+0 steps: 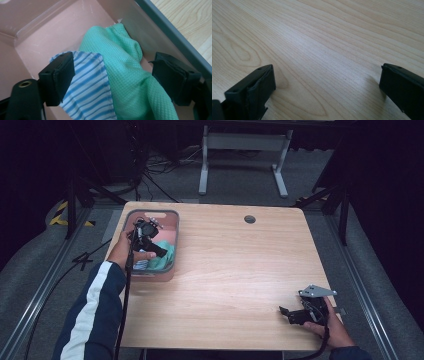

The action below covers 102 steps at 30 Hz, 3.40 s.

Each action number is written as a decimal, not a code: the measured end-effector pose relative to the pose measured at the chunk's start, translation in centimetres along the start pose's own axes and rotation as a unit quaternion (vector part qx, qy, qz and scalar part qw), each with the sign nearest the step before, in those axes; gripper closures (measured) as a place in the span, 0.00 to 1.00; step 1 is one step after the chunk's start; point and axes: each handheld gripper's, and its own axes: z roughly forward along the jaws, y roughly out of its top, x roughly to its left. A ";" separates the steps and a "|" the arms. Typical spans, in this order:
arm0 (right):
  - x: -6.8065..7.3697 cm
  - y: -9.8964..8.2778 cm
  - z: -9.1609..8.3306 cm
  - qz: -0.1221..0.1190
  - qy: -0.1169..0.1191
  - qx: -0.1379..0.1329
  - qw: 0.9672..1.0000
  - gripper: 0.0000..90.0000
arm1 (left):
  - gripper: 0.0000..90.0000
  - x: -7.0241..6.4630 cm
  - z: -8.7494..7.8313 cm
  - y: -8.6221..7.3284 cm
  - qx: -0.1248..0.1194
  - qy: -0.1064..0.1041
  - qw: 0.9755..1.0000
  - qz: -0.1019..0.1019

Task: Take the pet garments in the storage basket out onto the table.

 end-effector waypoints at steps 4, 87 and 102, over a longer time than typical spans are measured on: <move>0.0 0.0 0.0 0.000 0.000 0.000 1.000 0.01 | 0.20 0.3 1.4 0.2 0.033 0.005 0.999 -0.012; 0.0 0.0 0.0 0.000 0.000 0.000 1.000 0.01 | 0.94 -1.0 -12.0 -1.9 -0.284 -0.017 0.958 0.034; 0.0 0.0 0.0 0.000 0.000 0.000 1.000 0.01 | 0.94 -5.6 -12.5 0.8 -0.303 -0.056 0.947 0.090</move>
